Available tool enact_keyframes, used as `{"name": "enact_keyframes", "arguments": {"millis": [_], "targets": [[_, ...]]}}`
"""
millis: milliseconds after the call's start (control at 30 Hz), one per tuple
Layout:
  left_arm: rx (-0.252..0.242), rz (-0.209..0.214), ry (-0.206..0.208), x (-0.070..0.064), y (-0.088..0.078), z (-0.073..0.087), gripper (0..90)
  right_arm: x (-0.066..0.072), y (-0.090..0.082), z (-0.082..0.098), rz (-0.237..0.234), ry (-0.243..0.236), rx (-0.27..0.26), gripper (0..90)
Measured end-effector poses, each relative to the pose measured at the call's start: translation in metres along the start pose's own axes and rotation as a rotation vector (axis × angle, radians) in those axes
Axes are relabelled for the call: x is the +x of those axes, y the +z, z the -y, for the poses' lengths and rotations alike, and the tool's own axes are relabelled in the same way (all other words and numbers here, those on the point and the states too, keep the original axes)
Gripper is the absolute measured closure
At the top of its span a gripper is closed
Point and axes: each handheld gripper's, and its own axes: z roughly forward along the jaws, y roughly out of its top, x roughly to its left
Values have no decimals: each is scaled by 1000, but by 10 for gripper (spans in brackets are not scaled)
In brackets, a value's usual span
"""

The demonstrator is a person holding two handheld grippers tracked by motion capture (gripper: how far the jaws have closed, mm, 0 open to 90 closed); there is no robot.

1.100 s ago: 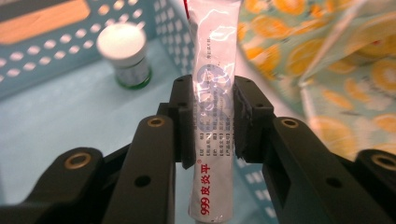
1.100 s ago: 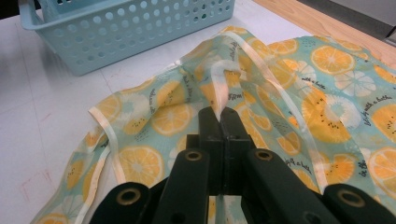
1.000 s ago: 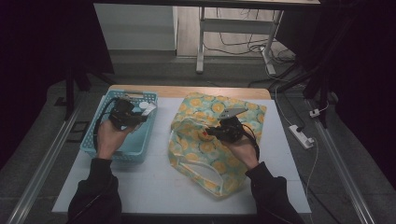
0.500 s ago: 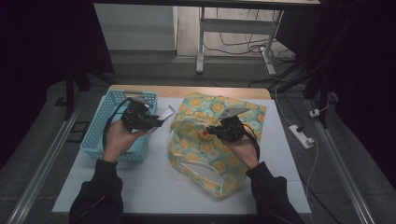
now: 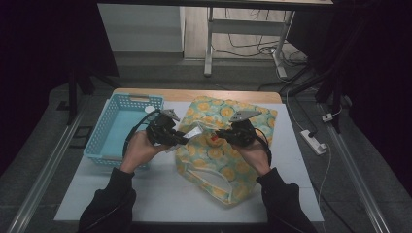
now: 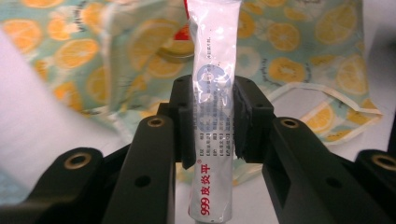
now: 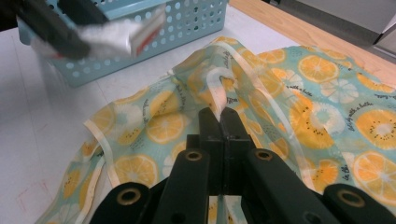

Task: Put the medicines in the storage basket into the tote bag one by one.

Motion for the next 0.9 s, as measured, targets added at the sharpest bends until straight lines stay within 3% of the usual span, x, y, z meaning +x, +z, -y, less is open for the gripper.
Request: {"name": "enact_keyframes", "arguments": {"millis": [300,467,900], "targets": [[39,16,14,-9,26,-6,708,3,-3,-3,1,-8,-12,900],[49,1,14,-12,39,-9,709,4,-3,-4,-1,-13,-13,900],[52,-23,-32,-8,63,-16,708,8,-4,-7,-6,-24,-20,900]]}}
